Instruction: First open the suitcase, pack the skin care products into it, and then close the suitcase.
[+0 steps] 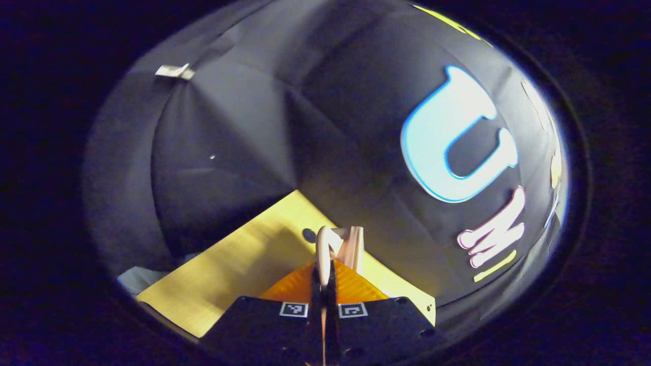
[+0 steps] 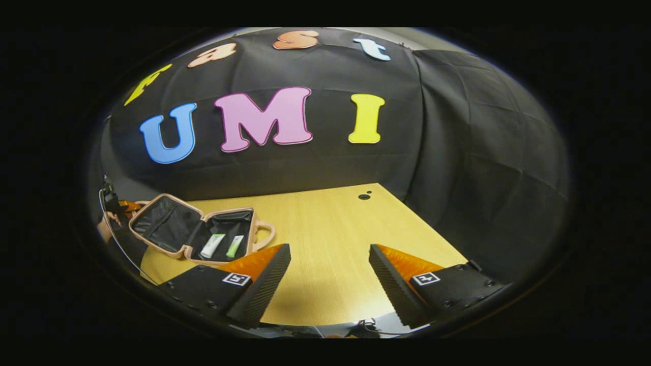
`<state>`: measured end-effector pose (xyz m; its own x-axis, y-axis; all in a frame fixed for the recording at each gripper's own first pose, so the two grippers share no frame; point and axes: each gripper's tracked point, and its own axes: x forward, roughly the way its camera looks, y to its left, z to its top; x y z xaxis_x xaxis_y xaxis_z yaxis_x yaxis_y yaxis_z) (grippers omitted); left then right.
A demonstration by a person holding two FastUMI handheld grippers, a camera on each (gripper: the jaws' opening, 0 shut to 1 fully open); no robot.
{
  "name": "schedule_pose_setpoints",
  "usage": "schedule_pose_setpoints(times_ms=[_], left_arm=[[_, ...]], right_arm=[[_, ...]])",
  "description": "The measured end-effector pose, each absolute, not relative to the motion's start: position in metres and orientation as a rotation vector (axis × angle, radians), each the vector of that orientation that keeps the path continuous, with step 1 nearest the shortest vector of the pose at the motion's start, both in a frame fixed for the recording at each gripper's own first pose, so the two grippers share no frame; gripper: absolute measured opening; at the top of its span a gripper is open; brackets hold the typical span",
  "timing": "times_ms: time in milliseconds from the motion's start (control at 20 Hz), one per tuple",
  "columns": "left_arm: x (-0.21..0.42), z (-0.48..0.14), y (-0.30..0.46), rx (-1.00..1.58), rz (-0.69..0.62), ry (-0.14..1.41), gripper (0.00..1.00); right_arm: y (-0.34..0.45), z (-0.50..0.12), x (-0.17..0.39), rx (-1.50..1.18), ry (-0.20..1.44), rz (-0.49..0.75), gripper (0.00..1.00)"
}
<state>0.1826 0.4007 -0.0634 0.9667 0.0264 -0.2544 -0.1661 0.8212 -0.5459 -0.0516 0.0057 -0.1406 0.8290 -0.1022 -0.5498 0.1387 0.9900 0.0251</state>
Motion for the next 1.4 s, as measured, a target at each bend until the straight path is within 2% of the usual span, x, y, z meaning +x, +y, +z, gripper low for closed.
schedule_pose_setpoints(times_ms=[150,350,550,700,1100,1200,1250,1400], left_arm=[[0.171,-0.017,0.289,-0.467,0.021,0.221,0.07],[0.177,-0.02,0.157,-0.393,0.002,0.232,0.07],[0.204,-0.074,0.056,-0.304,0.037,0.293,0.07],[0.22,-0.126,0.01,-0.24,0.081,0.351,0.08],[0.236,-0.249,-0.047,-0.209,0.11,0.528,0.17],[0.229,-0.254,-0.062,-0.238,0.081,0.531,0.34],[0.226,-0.242,-0.065,-0.239,0.092,0.489,0.52],[0.194,-0.186,-0.067,-0.19,0.101,0.36,0.75]], right_arm=[[-0.02,-0.136,-0.03,0.09,0.543,-0.074,0.98],[-0.067,-0.122,0.002,0.093,0.474,0.011,0.98],[-0.117,-0.113,0.021,0.076,0.417,0.098,0.98],[-0.148,-0.115,0.027,0.041,0.391,0.149,0.97],[-0.166,-0.128,0.028,0.106,0.408,0.204,0.97],[-0.159,-0.124,0.03,0.118,0.396,0.222,0.97],[-0.155,-0.12,0.031,0.124,0.385,0.229,0.97],[-0.144,-0.106,0.035,0.174,0.352,0.237,0.97]])
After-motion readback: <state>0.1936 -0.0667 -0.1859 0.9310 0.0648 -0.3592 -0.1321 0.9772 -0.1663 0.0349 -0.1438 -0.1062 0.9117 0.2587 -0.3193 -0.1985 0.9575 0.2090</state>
